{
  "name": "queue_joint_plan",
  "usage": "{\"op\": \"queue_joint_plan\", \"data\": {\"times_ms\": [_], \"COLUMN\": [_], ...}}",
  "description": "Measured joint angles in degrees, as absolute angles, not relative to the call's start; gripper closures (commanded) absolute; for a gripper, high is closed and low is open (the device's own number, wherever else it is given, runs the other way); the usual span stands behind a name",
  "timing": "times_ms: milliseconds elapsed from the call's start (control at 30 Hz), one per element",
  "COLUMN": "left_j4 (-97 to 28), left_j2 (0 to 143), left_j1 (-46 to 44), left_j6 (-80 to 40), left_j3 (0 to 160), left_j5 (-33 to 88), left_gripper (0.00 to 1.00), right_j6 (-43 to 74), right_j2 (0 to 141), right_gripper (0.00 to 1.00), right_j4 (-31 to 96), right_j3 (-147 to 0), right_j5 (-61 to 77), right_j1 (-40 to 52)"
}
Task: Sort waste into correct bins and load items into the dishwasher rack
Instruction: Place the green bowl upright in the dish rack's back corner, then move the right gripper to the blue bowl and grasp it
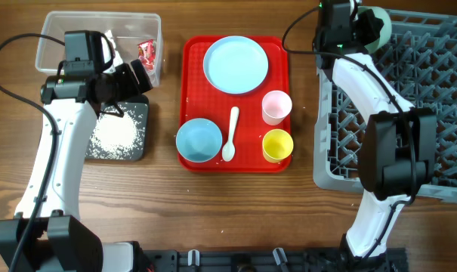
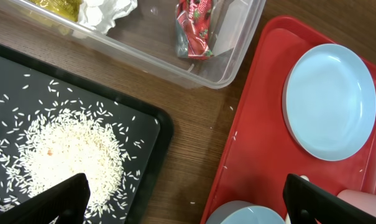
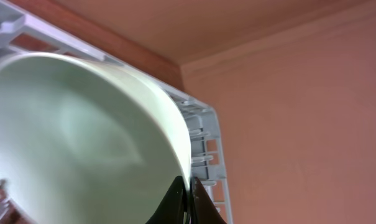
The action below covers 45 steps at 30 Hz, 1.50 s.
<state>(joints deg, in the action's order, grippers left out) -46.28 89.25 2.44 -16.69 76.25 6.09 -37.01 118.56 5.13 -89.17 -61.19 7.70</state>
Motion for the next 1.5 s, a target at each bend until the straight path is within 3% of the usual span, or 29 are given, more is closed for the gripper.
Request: {"op": "queue_joint_plan", "data": {"times_ms": [200, 233, 300, 367, 500, 633, 767, 1267, 1400, 1500], "left_j4": [-46.3, -46.28, -46.28, -46.28, -46.26, -46.26, -46.28, -46.26, -46.26, -46.33], "left_j2": [89.25, 89.25, 89.25, 89.25, 89.25, 89.25, 89.25, 89.25, 89.25, 89.25], "left_j1": [2.44, 2.44, 2.44, 2.44, 2.44, 2.44, 2.44, 2.44, 2.44, 2.44], "left_j6": [-16.69, -16.69, -16.69, -16.69, -16.69, -16.69, -16.69, -16.69, -16.69, -16.69], "left_j3": [76.25, 76.25, 76.25, 76.25, 76.25, 76.25, 76.25, 76.25, 76.25, 76.25], "left_j5": [6.09, 6.09, 6.09, 6.09, 6.09, 6.09, 6.09, 6.09, 6.09, 6.09], "left_gripper": [0.0, 0.0, 0.0, 0.0, 0.0, 0.0, 0.0, 0.0, 0.0, 0.0], "right_j6": [-33.65, -33.39, -32.64, -32.36, -32.14, -32.14, -31.48, -17.74, -8.25, 0.47], "right_j2": [118.58, 118.58, 118.58, 118.69, 118.74, 118.74, 118.74, 111.98, 104.57, 103.53], "right_gripper": [0.93, 0.87, 0.5, 0.3, 0.14, 0.05, 0.01, 0.01, 0.12, 0.2], "right_j4": [10.26, 10.9, 13.89, 16.62, 20.16, 21.71, 22.61, 26.65, 36.93, 40.34], "right_j3": [-89.17, -89.19, -89.17, -89.17, -89.12, -89.12, -89.12, -89.12, -89.3, -89.23], "right_j5": [-58.37, -58.41, -58.02, -56.86, -55.55, -55.46, -55.48, -52.42, -31.62, -4.51], "right_j1": [7.97, 8.1, 8.62, 9.26, 10.39, 11.64, 13.08, 17.58, 26.24, 31.88]}}
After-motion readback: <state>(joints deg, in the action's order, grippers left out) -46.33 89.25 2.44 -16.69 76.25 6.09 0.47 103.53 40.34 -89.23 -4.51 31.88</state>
